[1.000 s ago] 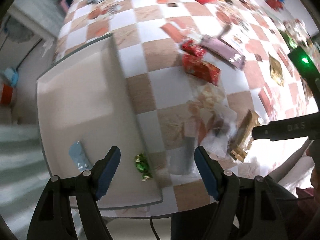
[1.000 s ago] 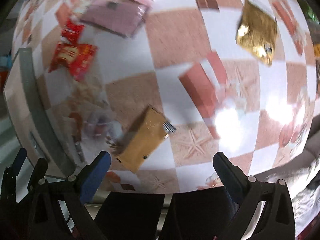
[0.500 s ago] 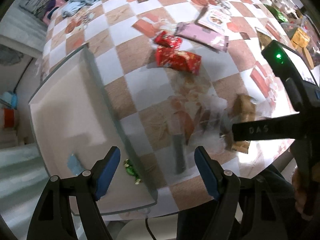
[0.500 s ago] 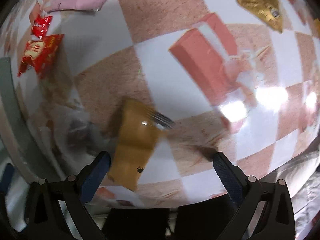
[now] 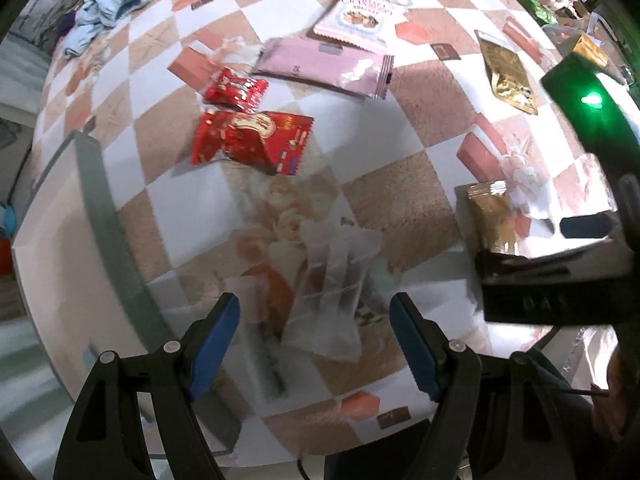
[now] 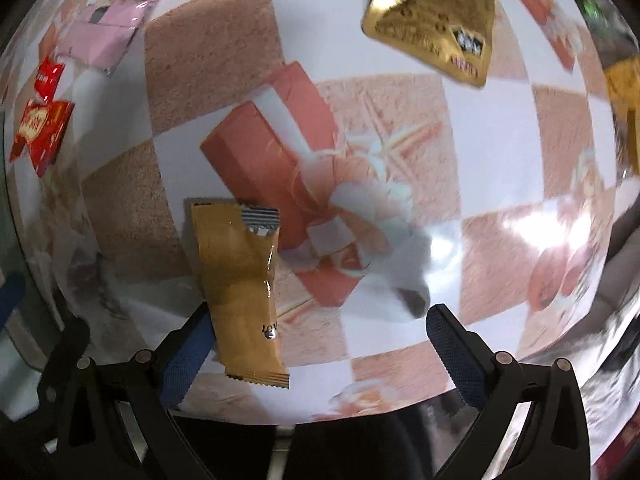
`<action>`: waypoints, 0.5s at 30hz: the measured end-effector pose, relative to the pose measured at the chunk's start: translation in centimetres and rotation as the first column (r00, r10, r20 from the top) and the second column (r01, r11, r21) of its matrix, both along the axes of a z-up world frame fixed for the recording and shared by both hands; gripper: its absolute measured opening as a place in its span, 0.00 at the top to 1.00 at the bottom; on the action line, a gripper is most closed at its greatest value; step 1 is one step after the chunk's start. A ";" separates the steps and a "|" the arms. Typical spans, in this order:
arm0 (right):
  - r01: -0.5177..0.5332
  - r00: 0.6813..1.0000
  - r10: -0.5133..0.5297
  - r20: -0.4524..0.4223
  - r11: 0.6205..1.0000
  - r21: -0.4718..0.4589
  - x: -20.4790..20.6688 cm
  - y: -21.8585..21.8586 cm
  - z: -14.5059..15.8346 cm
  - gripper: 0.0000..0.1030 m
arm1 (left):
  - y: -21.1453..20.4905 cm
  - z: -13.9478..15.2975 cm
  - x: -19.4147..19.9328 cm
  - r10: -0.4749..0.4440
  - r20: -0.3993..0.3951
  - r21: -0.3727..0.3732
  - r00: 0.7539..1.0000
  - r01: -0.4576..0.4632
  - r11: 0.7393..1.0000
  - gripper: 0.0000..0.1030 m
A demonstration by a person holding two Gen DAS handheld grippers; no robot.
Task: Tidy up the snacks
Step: 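Grasp the tan bar packet with the right tool while the left grasps the clear packet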
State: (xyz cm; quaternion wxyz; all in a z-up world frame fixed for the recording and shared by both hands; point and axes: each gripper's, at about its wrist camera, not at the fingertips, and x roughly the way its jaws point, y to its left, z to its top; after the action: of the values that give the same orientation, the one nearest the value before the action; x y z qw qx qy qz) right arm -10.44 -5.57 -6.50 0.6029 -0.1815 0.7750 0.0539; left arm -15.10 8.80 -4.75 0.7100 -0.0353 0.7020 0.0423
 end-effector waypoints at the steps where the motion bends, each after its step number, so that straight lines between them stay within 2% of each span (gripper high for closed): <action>1: -0.024 1.000 0.024 0.012 1.000 -0.009 0.0 0.2 0.2 0.00 | -0.2 -0.4 0.2 0.005 -0.007 0.001 1.000 -0.005 1.000 0.22; 4: -0.045 0.999 0.046 0.024 0.999 -0.019 0.5 0.4 0.9 0.00 | -0.9 -1.4 0.7 0.014 -0.025 -0.004 1.000 -0.014 1.000 0.22; 9: -0.037 0.999 0.037 0.014 0.999 0.029 0.3 -1.1 1.7 0.21 | -1.7 -2.4 1.6 0.012 -0.038 -0.006 0.999 -0.012 1.000 0.22; 15: -0.078 0.997 0.077 0.011 0.996 0.050 1.0 -2.2 3.1 0.41 | -3.9 -3.8 2.2 0.010 -0.057 -0.016 0.998 -0.011 1.000 0.22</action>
State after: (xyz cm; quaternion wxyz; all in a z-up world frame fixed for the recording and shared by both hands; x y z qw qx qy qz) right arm -9.45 -7.81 -3.38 0.6084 -0.1966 0.7629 0.0959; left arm -12.87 4.86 -8.56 0.6894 -0.0438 0.7219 0.0411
